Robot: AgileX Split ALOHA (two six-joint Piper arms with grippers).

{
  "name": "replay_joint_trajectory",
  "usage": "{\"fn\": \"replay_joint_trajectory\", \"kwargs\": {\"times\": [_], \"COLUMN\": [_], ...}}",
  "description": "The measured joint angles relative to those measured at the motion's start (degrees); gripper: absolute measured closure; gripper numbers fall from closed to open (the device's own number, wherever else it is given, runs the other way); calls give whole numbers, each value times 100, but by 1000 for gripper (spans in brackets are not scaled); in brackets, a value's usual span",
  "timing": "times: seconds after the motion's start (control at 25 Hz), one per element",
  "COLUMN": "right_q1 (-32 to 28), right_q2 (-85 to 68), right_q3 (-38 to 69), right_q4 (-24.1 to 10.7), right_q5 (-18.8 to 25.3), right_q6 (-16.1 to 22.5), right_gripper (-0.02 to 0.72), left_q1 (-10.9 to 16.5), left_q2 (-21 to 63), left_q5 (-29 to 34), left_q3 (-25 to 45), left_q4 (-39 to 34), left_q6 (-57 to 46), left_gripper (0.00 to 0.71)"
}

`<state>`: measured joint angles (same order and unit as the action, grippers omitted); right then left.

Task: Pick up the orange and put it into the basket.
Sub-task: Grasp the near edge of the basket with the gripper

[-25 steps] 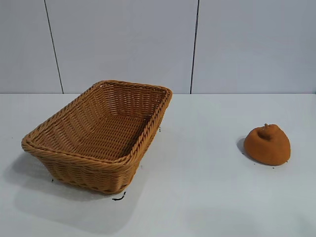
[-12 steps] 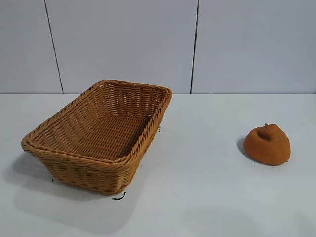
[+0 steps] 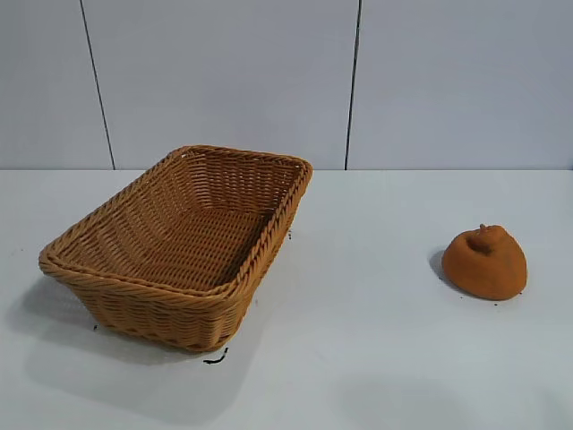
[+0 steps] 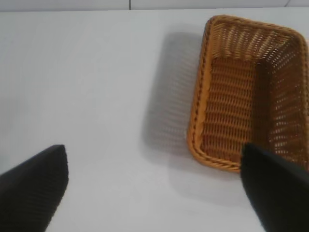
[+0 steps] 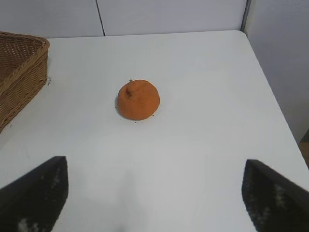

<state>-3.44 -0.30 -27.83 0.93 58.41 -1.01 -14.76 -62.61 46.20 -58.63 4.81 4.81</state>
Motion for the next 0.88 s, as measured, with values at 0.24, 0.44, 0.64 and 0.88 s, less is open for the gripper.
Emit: {"fn": "replay_joint_trajectory", "kwargs": {"times": [0.24,0.44,0.64,0.88], "right_q1": [0,0,0,0], "right_q2": [0,0,0,0], "right_q3": [0,0,0,0], "right_q4": [0,0,0,0], "right_q5": [0,0,0,0], "right_q6": [0,0,0,0], "right_gripper": [29,29,29,29], "left_q1": [-934,-1203,-1211,-1211], "left_q2": [-145,-145,-293,-1035], "left_q5": [0,0,94,327], "left_q3": [0,-4,-30,-34], "left_q4": [41,55,-77,-199], "left_q6": [-99,-982,-3066,-5047], "left_gripper": [14,14,14,14]}}
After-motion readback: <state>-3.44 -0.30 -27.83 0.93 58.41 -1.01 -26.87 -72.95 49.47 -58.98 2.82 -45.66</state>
